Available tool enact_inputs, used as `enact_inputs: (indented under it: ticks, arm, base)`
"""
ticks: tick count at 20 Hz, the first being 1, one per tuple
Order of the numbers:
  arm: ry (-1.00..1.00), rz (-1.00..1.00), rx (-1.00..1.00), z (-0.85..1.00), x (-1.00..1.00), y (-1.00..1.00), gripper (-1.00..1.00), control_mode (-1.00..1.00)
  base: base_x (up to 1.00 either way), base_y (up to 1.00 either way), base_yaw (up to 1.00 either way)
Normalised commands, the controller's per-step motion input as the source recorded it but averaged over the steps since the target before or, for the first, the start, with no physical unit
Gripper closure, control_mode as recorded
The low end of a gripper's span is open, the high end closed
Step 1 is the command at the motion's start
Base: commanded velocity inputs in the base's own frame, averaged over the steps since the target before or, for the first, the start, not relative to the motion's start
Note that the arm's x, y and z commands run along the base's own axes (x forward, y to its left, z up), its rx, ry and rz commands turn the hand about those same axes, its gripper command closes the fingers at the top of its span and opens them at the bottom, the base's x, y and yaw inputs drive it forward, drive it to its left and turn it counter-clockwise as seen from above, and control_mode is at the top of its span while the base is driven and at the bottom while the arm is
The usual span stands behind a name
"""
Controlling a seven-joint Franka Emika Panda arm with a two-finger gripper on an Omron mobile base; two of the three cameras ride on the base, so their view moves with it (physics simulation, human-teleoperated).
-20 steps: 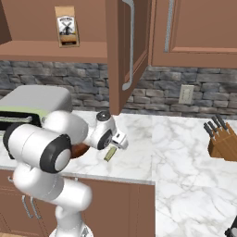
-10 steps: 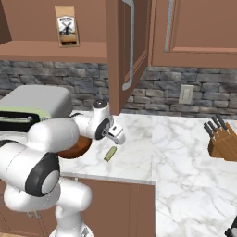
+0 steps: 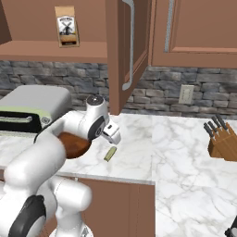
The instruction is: Pick the egg and butter from the fridge and place them by the bowl for mixing.
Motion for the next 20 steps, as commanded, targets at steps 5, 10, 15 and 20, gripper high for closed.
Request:
enact_inputs:
  ticks: [5, 10, 15, 20]
  arm:
    - [-0.05, 0.00, 0.00, 0.51, -0.50, 0.14, -1.00, -1.00]
    - [-0.05, 0.00, 0.00, 0.46, -0.53, 0.18, -1.00, -1.00]
    - [-0.02, 0.00, 0.00, 0.41, -0.56, 0.26, -1.00, -1.00]
    - [0.00, 0.01, -0.04, 0.37, -0.56, 0.23, -1.00, -1.00]
  base:
    - [0.00, 0.00, 0.00]
    - [0.00, 0.00, 0.00]
    - [0.00, 0.00, 0.00]
    - [0.00, 0.00, 0.00]
